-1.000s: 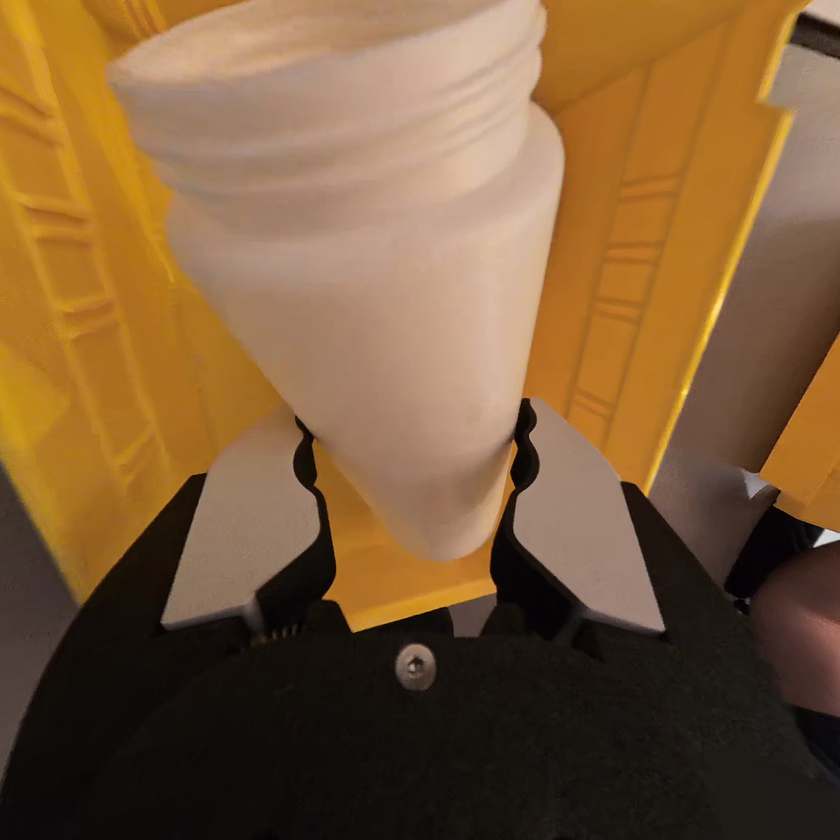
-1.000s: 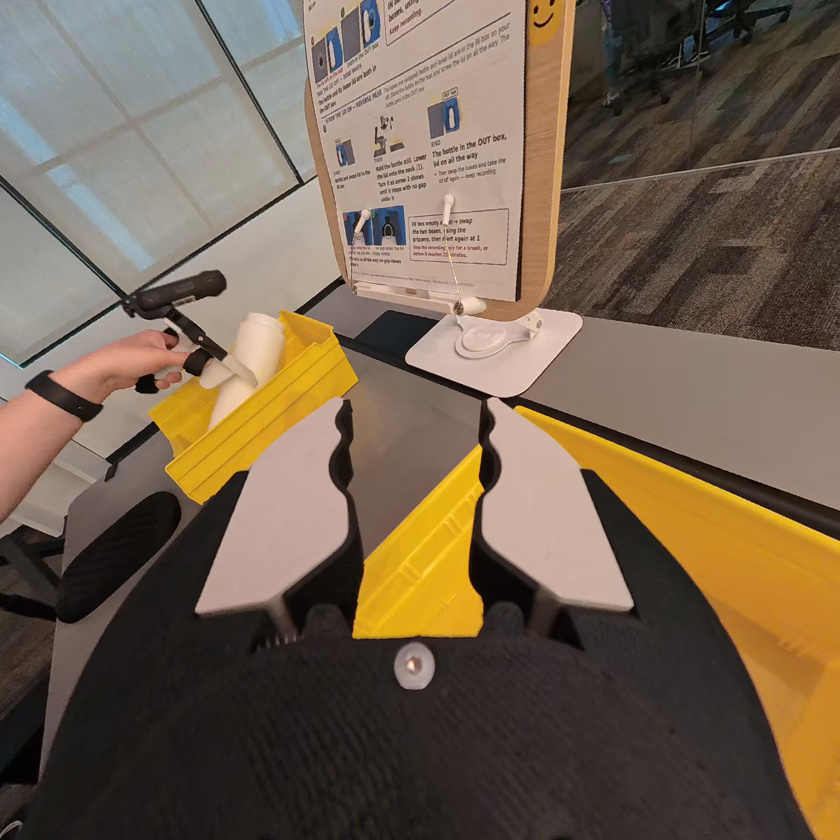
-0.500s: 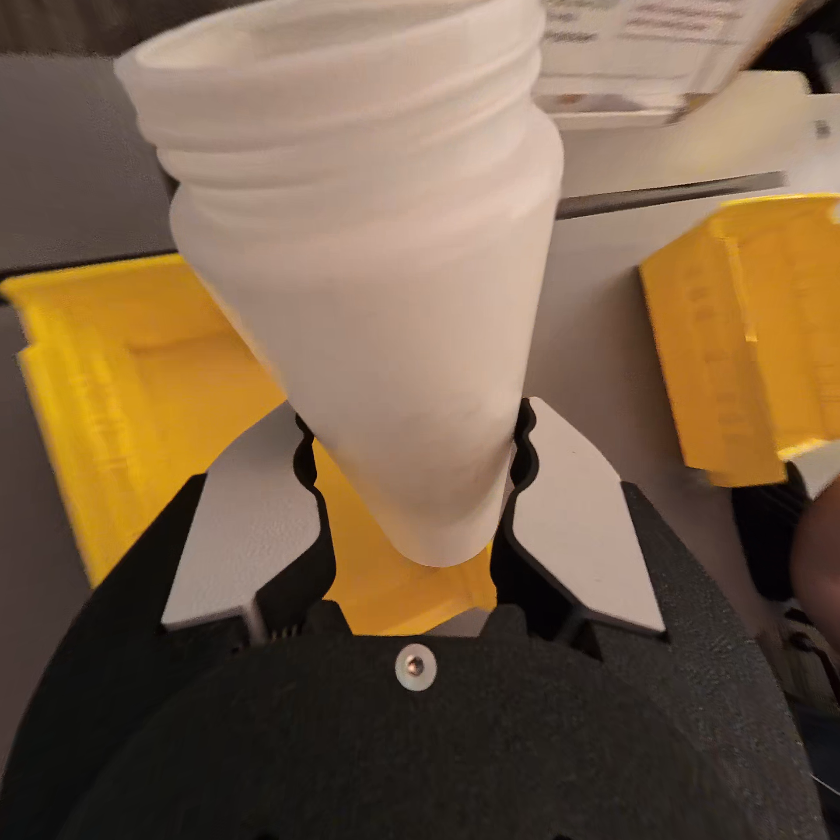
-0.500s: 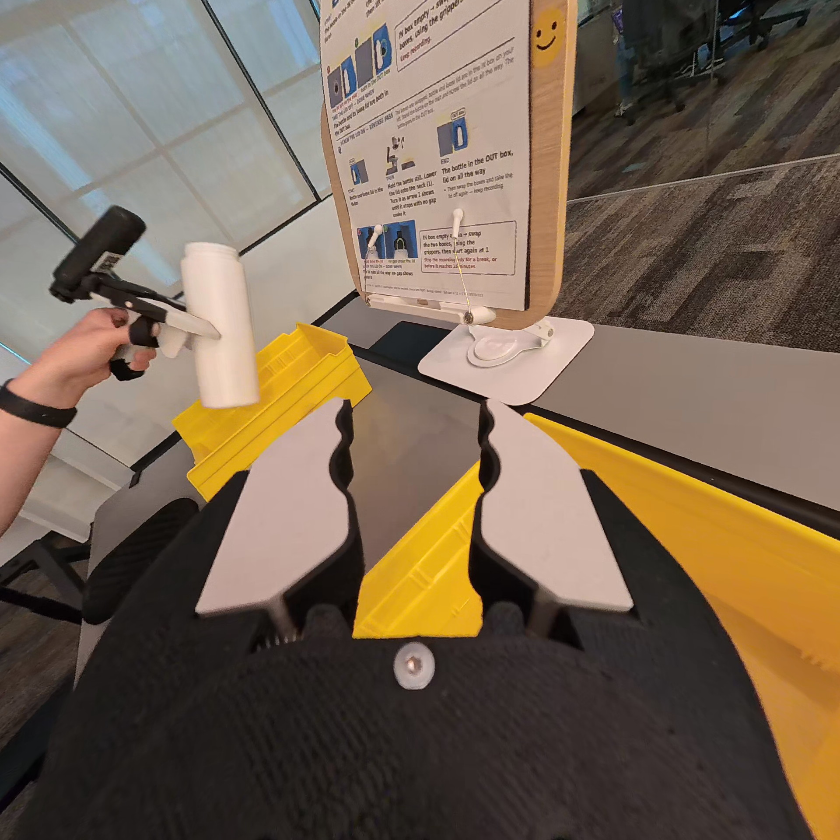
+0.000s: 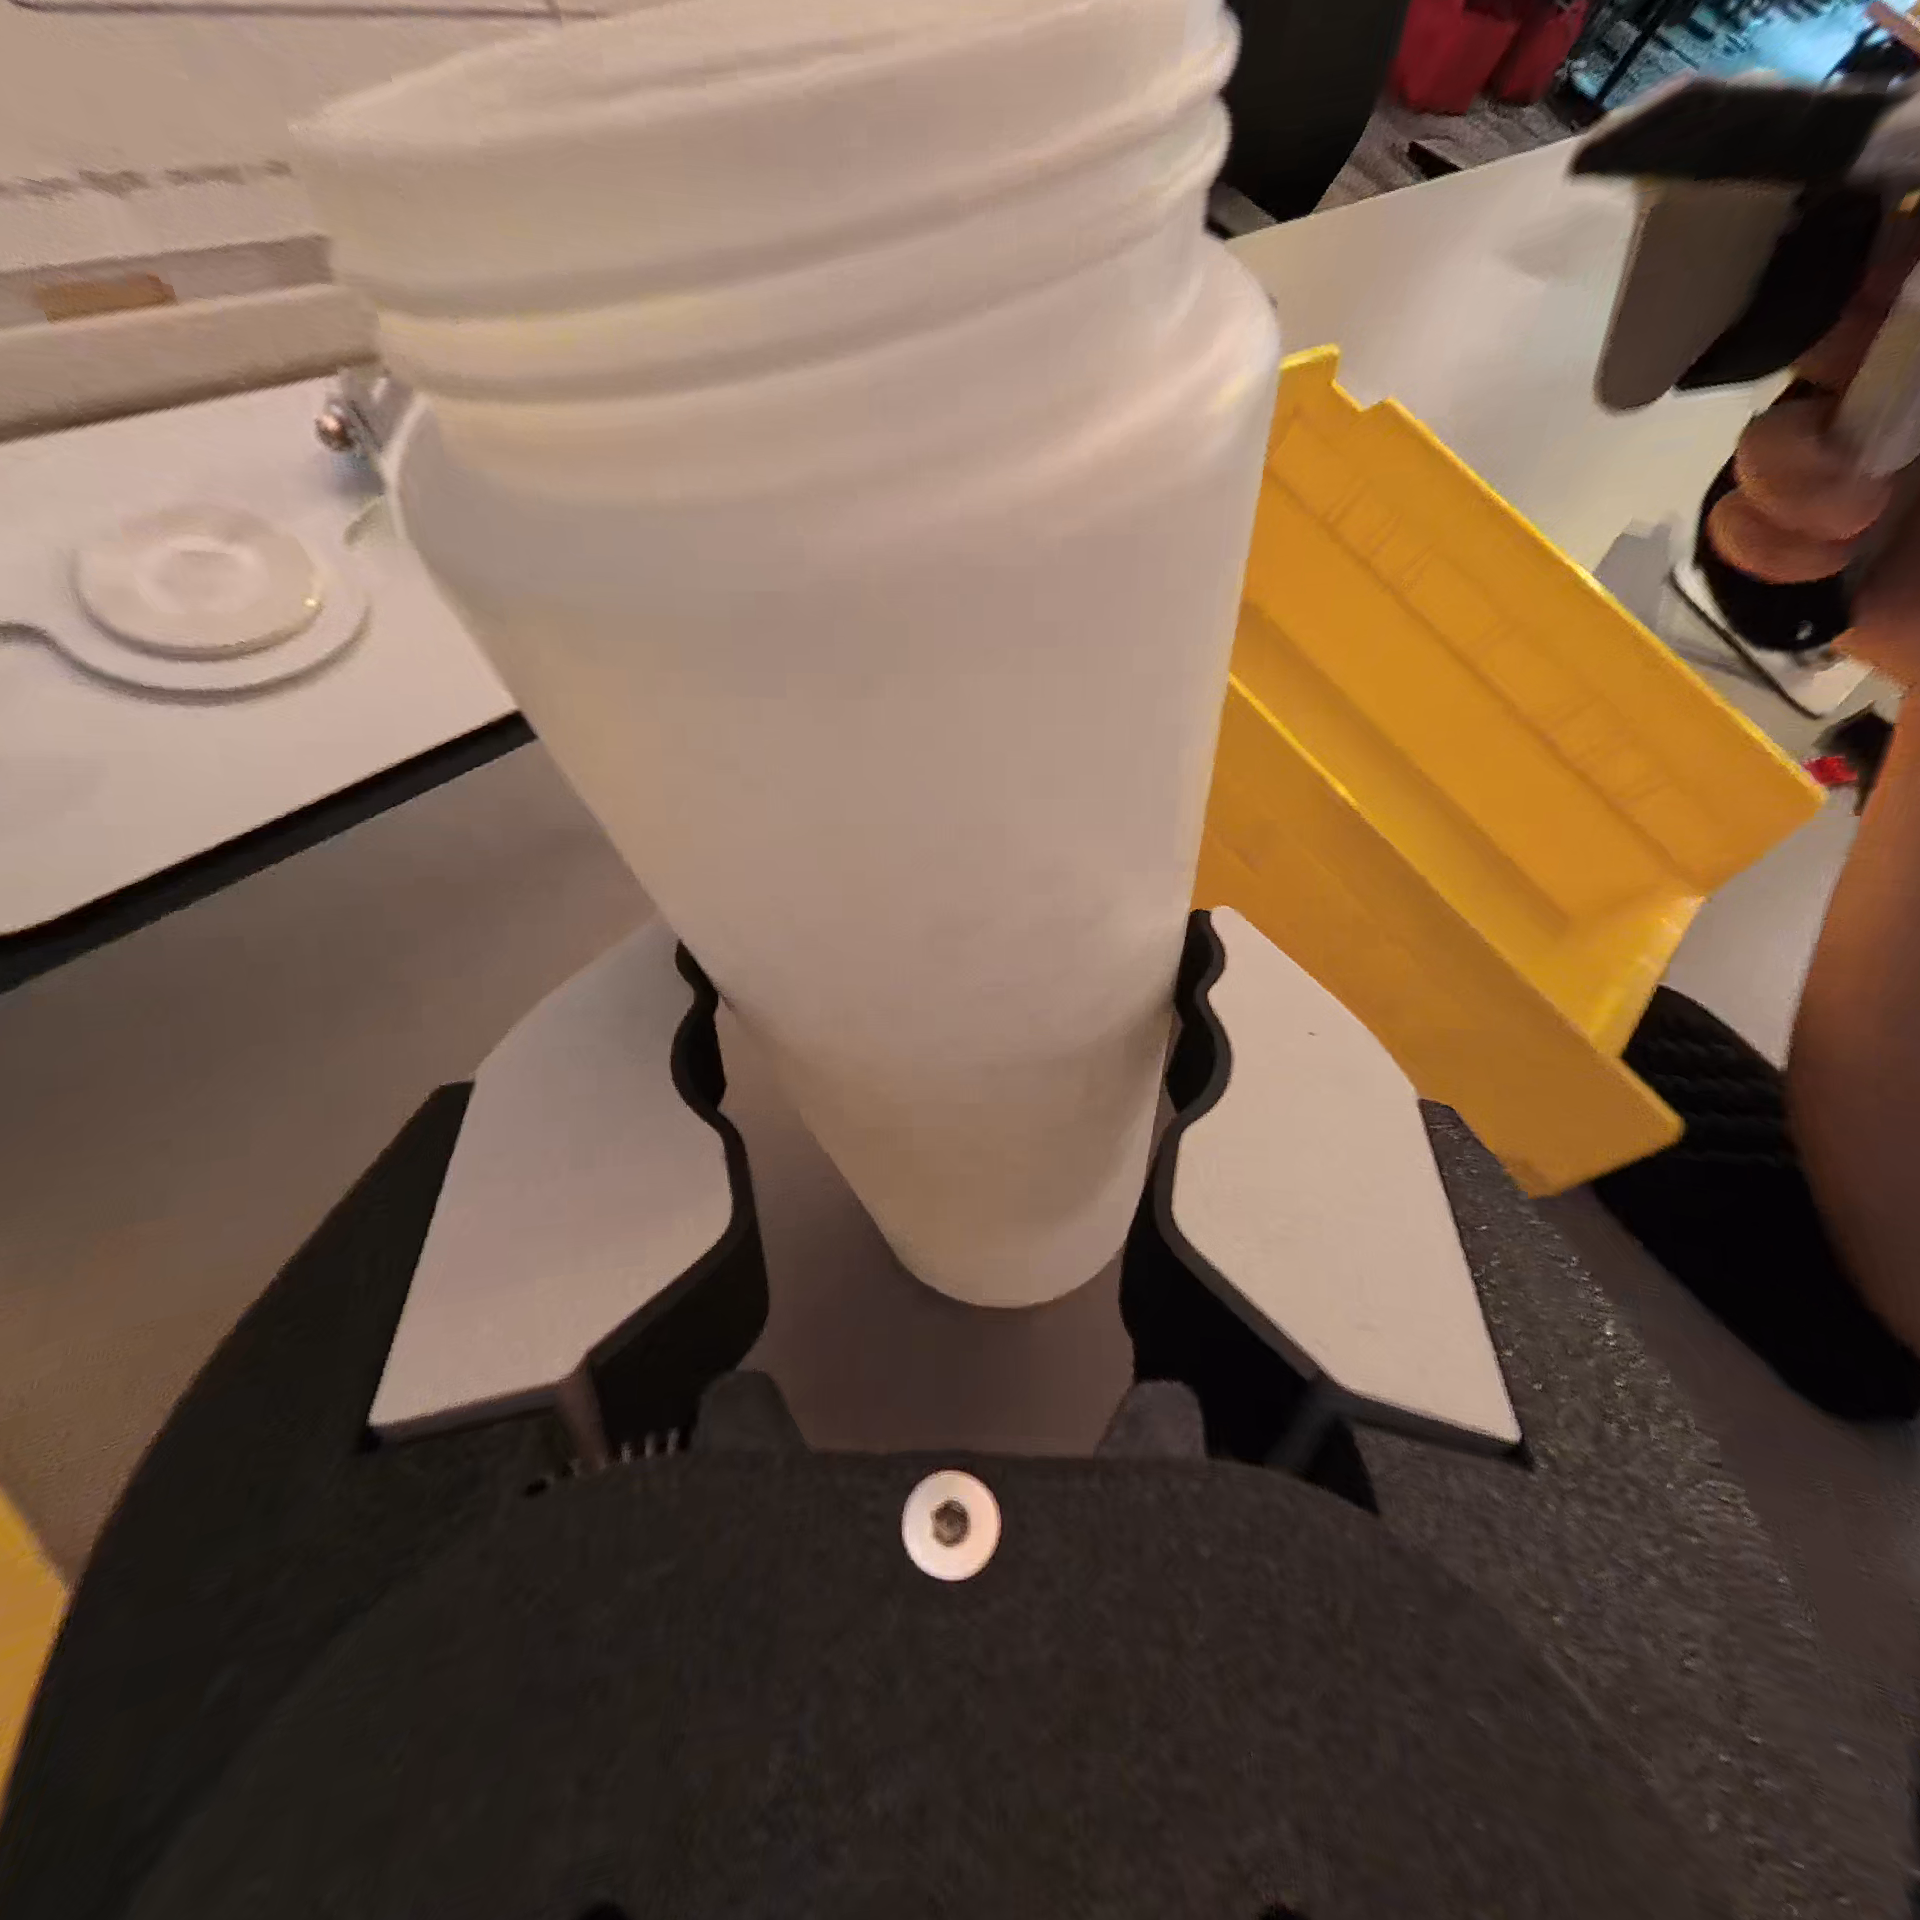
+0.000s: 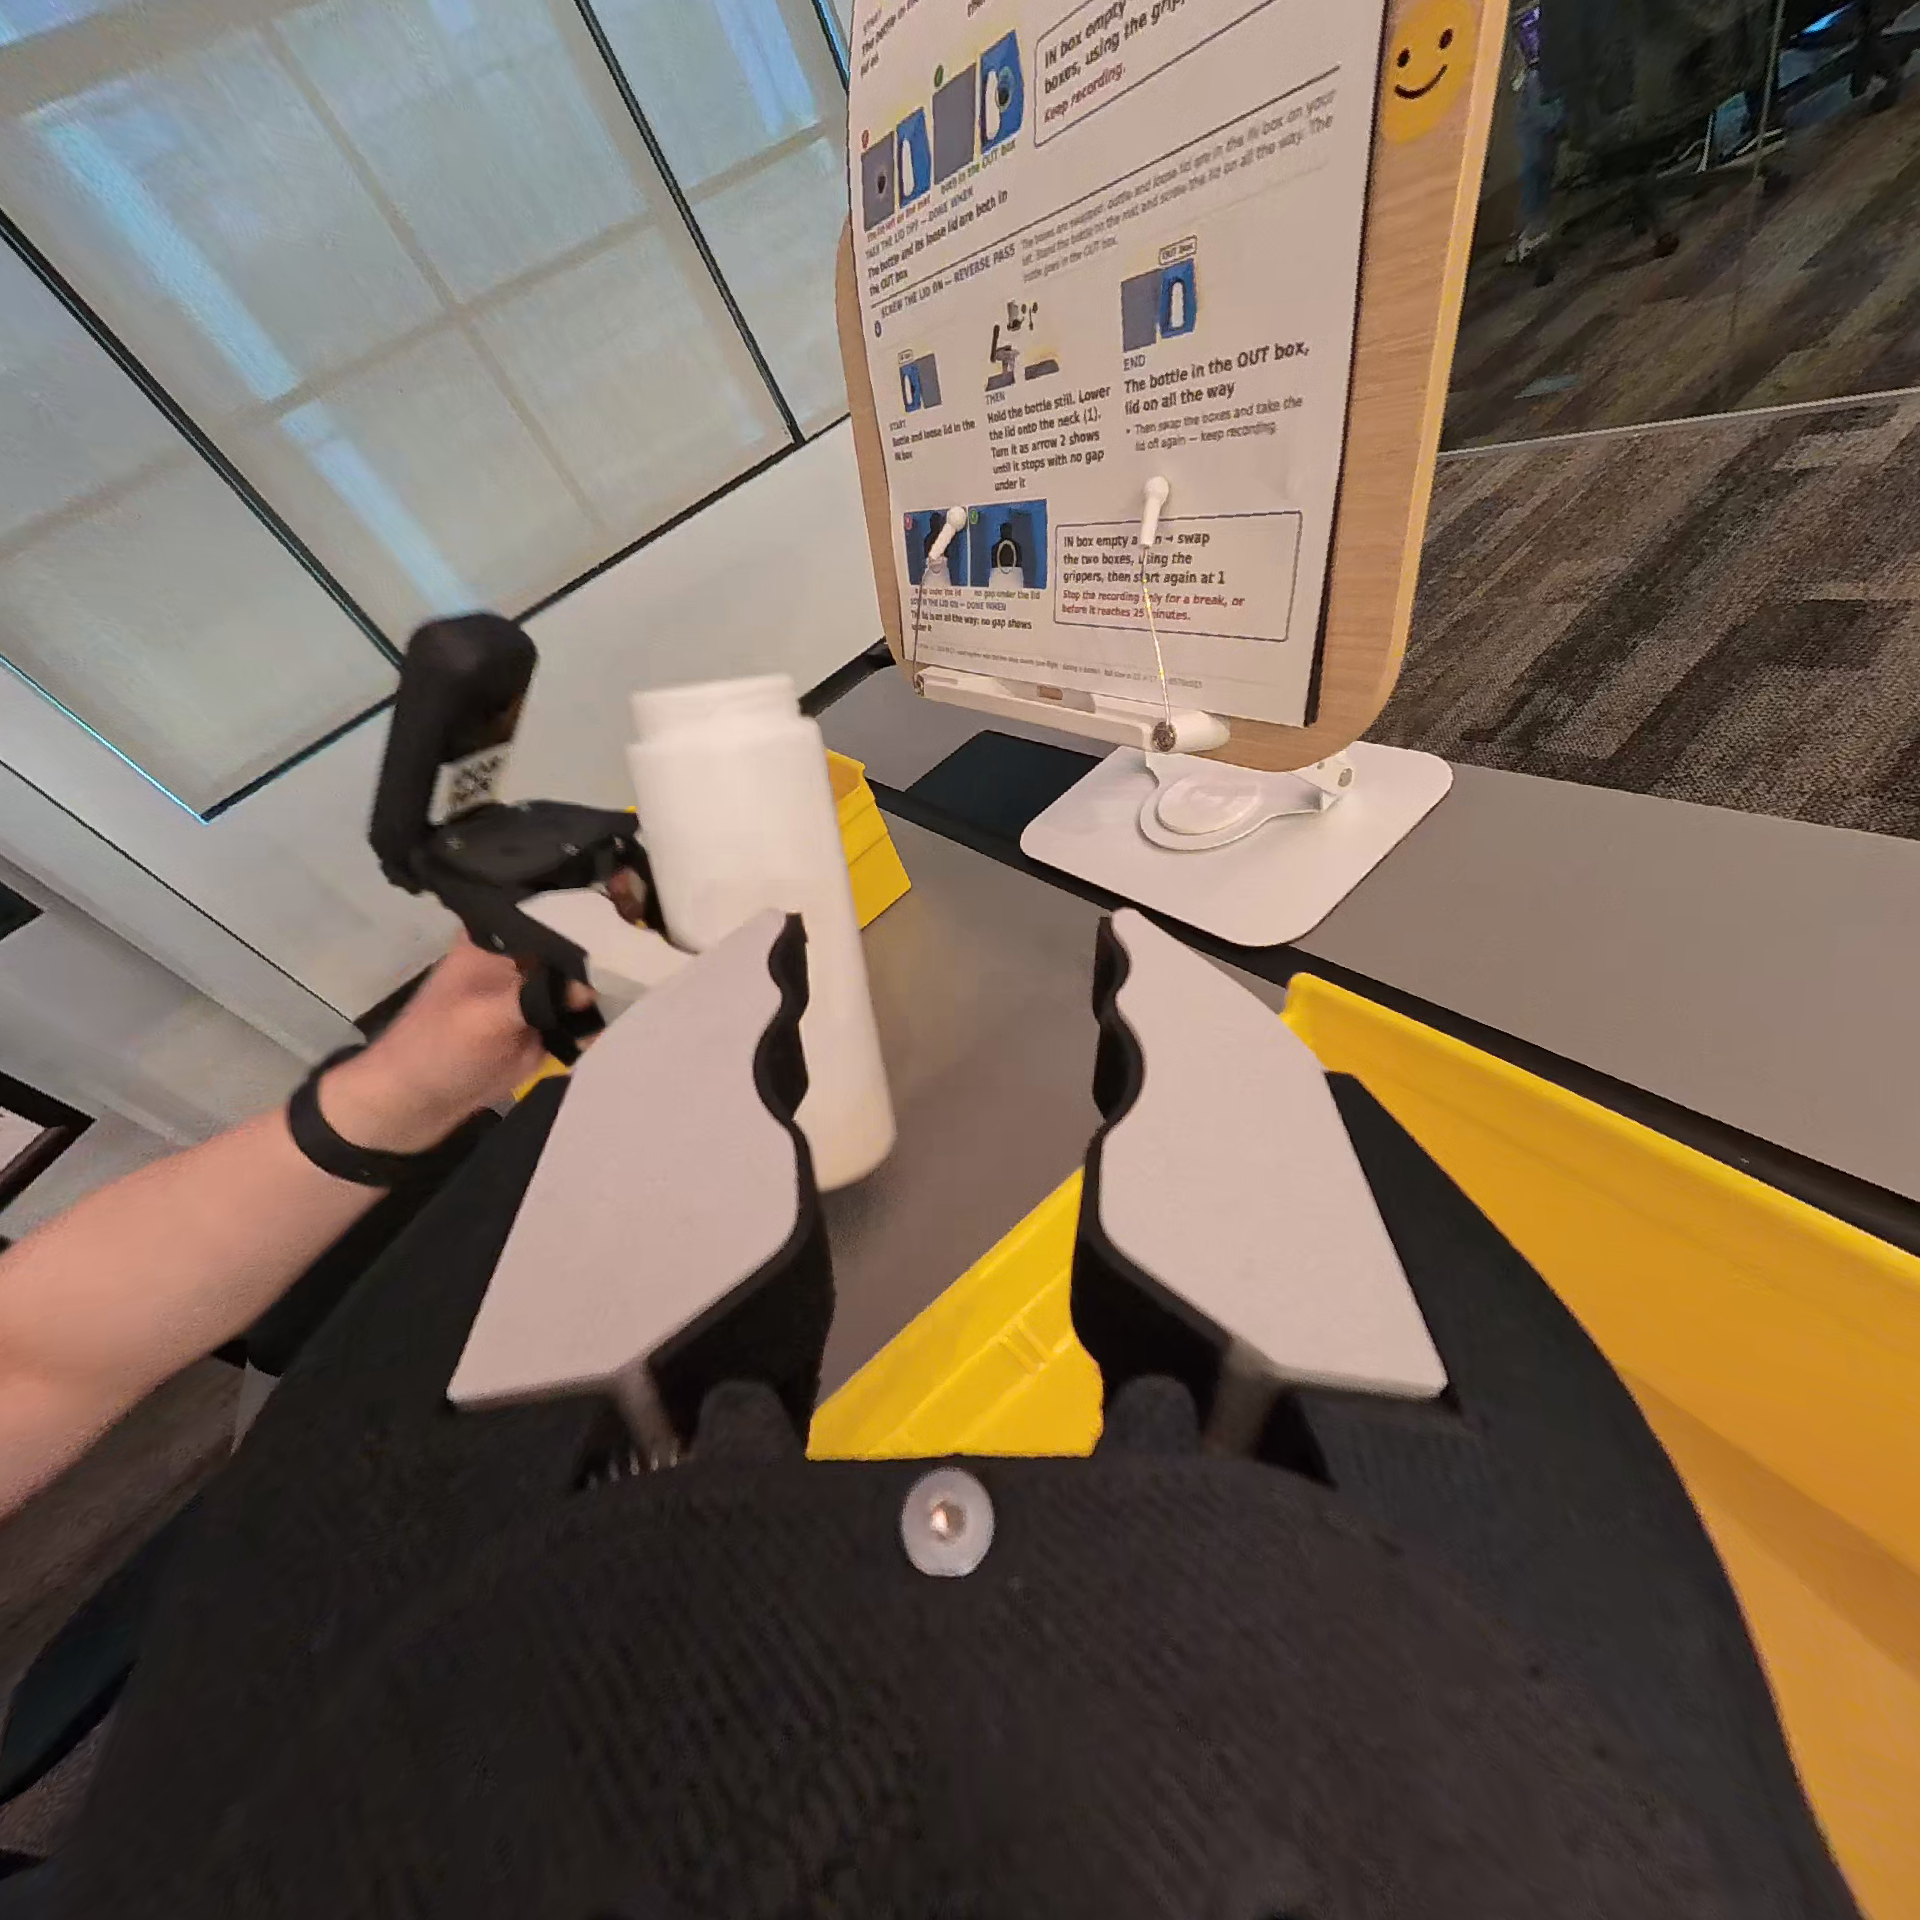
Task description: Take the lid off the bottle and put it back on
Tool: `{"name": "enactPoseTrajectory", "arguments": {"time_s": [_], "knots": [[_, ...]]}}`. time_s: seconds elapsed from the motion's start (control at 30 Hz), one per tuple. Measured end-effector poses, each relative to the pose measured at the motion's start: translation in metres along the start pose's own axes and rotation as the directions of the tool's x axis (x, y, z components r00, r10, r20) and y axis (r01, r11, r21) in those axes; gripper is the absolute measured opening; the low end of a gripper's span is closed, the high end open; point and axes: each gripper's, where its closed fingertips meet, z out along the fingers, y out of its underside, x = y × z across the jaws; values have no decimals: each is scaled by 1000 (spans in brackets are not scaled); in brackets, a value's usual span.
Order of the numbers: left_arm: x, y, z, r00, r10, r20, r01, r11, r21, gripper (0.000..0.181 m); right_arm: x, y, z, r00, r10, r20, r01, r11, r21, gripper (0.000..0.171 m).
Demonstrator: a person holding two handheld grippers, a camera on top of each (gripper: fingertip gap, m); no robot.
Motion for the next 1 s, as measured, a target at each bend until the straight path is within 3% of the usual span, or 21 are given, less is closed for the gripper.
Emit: {"name": "enactPoseTrajectory", "arguments": {"time_s": [0.13, 0.33, 0.57, 0.7, 0.87, 1.0], "knots": [[5, 17, 21, 992, 120, 33, -121, 992, 22, 86, -8, -3, 1, 999, -22, 25, 22, 1000, 7, 53], [12, 32, 22, 964, 257, 74, -261, 964, 46, 86, -14, -3, 3, 998, -37, 44, 37, 999, 2, 53], [20, 39, 16, 958, 278, 73, -283, 956, 76, 86, -16, 4, 11, 998, -45, 44, 46, 998, -30, 53], [25, 48, 19, 937, 336, 95, -341, 939, 43, 105, -16, 8, 14, 998, -41, 52, 43, 998, -49, 53], [30, 49, 19, 932, 349, 100, -355, 934, 46, 106, -15, 12, 17, 998, -38, 52, 42, 997, -70, 53], [34, 38, -3, 943, 316, 107, -325, 941, 91, 113, -16, 12, 15, 998, -47, 49, 50, 996, -73, 54]]}}
